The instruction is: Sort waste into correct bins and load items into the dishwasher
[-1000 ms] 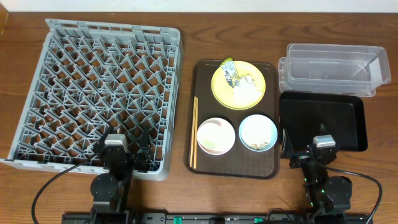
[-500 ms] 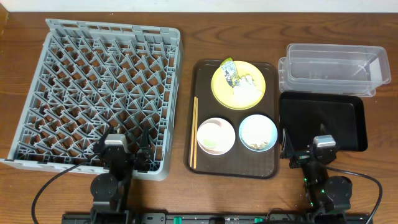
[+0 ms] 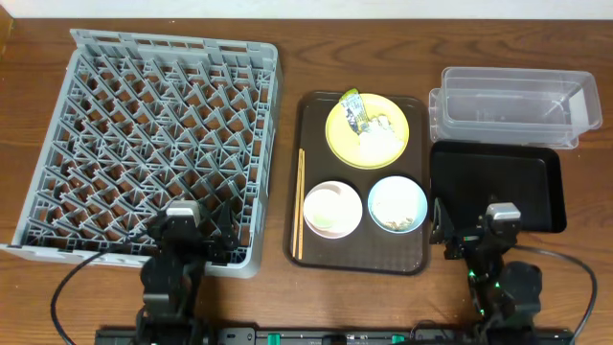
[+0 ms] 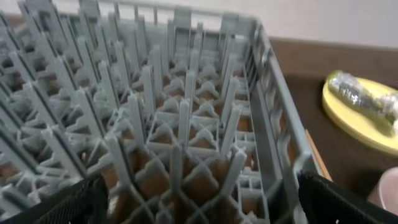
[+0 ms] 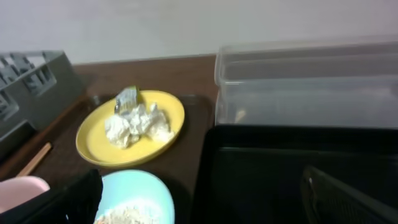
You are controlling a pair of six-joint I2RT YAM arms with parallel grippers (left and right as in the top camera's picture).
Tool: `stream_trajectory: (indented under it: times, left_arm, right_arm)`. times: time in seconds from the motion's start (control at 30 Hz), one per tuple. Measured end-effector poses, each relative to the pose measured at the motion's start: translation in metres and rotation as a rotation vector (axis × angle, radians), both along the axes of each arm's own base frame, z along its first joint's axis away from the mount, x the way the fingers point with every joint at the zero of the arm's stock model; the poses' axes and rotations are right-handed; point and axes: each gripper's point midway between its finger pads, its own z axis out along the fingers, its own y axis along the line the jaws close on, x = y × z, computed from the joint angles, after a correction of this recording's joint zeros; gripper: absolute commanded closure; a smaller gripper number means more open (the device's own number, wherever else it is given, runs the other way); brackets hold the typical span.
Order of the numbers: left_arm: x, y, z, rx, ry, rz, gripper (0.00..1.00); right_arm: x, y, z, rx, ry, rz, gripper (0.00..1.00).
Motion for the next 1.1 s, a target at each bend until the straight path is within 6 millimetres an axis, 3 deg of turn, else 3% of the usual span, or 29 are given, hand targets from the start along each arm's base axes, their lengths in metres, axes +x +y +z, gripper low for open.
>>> stream_trajectory:
  times: [0.3,0.57,0.73,0.83,0.97,1.1]
  left_arm:
    - [-0.004,0.0,0.041,0.009,0.248,-0.003,0.02]
    - [-0.01,0.0,0.039,0.023,0.594,-0.003,0.02]
    - [-0.006,-0.002,0.034,0.02,0.68,-0.012,0.02]
    - [-0.008,-0.004,0.027,0.017,0.72,-0.018,0.02]
    - [-0.008,-0.004,0.027,0.016,0.724,-0.019,0.02]
    - [-0.009,-0.004,0.027,0.015,0.724,-0.02,0.02]
  right_arm:
    - [0.015,0.004,0.046,-0.028,0.221,0.017,0.01]
    - [0.038,0.027,0.047,-0.077,0.644,0.175,0.01]
    - [0.049,0.041,0.048,-0.106,0.894,0.298,0.01]
    - [0.07,0.049,0.047,-0.099,0.925,0.348,0.01]
    - [0.11,0.066,0.048,-0.076,0.824,0.414,0.1]
    - [0.136,0.085,0.045,-0.094,0.743,0.458,0.09]
